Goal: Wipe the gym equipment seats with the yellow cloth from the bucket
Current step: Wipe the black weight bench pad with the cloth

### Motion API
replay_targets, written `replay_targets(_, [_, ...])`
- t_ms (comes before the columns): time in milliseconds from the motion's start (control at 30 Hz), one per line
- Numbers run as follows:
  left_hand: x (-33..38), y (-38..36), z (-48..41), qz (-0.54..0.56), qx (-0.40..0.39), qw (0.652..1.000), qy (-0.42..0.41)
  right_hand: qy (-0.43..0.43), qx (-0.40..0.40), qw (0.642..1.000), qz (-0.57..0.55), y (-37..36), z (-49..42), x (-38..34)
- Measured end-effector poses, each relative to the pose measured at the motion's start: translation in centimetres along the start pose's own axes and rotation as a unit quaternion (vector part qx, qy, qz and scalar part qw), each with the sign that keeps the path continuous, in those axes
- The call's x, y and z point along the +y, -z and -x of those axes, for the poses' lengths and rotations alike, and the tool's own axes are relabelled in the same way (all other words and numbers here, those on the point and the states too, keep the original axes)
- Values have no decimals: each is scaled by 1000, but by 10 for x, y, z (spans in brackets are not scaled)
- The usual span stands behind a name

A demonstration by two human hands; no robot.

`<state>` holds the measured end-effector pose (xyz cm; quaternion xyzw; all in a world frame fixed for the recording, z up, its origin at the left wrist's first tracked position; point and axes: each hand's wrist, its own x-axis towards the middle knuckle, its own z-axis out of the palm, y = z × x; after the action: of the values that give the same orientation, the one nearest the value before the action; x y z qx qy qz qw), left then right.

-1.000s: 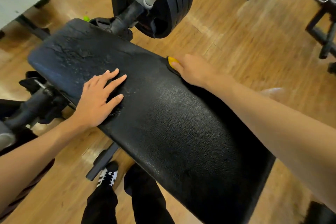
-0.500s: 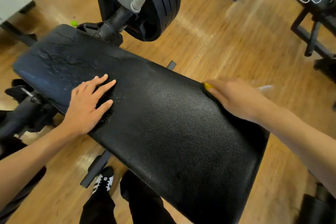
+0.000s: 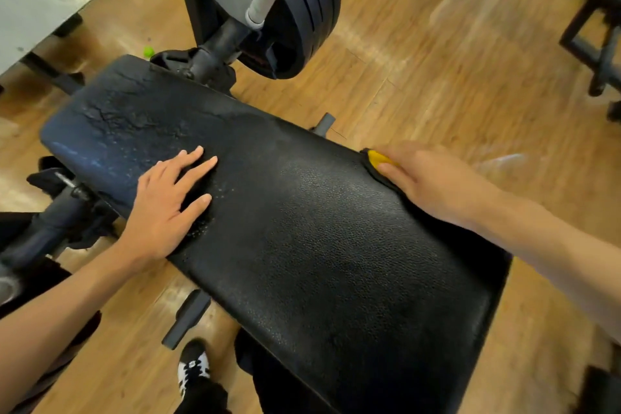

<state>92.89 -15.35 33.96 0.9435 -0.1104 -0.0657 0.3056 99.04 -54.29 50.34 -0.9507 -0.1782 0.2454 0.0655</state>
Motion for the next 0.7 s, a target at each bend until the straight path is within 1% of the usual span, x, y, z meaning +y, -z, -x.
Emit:
replay_targets(67, [2, 1, 1, 1, -2, 1000, 5, -18, 33, 999, 36, 9, 55, 13])
replay_targets(133, [7, 1, -1, -1, -3, 1000, 13, -37, 78, 995, 57, 10, 91, 14])
replay_targets(233, [11, 3, 0, 1, -7, 1000, 23, -109, 144, 981, 68, -12, 115, -1])
replay_targets(300, [13, 4, 1, -5, -12, 1000, 26, -151, 169, 970, 87, -29, 121, -20])
replay_targets(467, [13, 6, 0, -28, -10, 999, 16, -195, 211, 952, 103, -63, 142, -83])
replay_targets(600, [13, 6, 2, -71, 9, 997, -18, -258, 242, 932, 82, -94, 162, -137])
replay_targets(700, [12, 4, 4, -55, 16, 998, -39, -296, 296, 906, 65, -117, 169, -176])
